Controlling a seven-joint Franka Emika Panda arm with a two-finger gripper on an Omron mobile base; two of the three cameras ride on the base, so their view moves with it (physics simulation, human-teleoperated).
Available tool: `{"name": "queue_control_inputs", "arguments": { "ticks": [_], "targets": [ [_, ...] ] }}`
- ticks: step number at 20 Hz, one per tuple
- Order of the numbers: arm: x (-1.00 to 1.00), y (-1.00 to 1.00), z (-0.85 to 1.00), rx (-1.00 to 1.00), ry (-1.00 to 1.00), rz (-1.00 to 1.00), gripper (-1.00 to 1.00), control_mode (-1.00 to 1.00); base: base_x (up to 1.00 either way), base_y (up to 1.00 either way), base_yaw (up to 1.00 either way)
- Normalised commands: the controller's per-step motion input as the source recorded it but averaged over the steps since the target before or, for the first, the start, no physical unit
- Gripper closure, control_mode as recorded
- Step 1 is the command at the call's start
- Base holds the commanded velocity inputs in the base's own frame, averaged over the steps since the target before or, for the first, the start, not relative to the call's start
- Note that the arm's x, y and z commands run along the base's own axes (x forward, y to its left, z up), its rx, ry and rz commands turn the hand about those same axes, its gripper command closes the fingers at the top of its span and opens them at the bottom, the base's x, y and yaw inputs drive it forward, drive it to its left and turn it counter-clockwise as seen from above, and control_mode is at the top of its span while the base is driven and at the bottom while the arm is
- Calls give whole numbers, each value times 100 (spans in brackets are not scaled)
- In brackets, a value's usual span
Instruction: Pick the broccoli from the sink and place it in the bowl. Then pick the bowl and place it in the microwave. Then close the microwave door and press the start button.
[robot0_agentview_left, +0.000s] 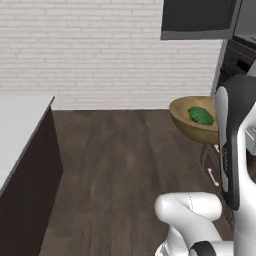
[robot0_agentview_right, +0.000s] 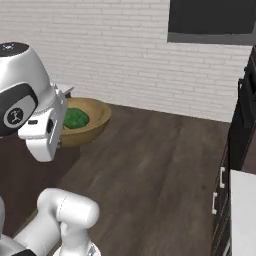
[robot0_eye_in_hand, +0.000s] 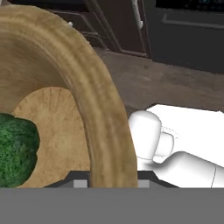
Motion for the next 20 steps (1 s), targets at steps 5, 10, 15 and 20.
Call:
{"name": "queue_control_inputs", "arguments": {
  "ticks": [5, 10, 15, 20],
  "targets": [
    [0, 0, 0, 0, 0, 0, 100, 100, 98, 42, -60],
    [0, 0, 0, 0, 0, 0, 100, 100, 100, 48, -58],
    [0, 0, 0, 0, 0, 0, 100, 100, 88, 30, -61],
    [0, 0, 0, 0, 0, 0, 100, 100, 55, 16, -56]
  ]
}}
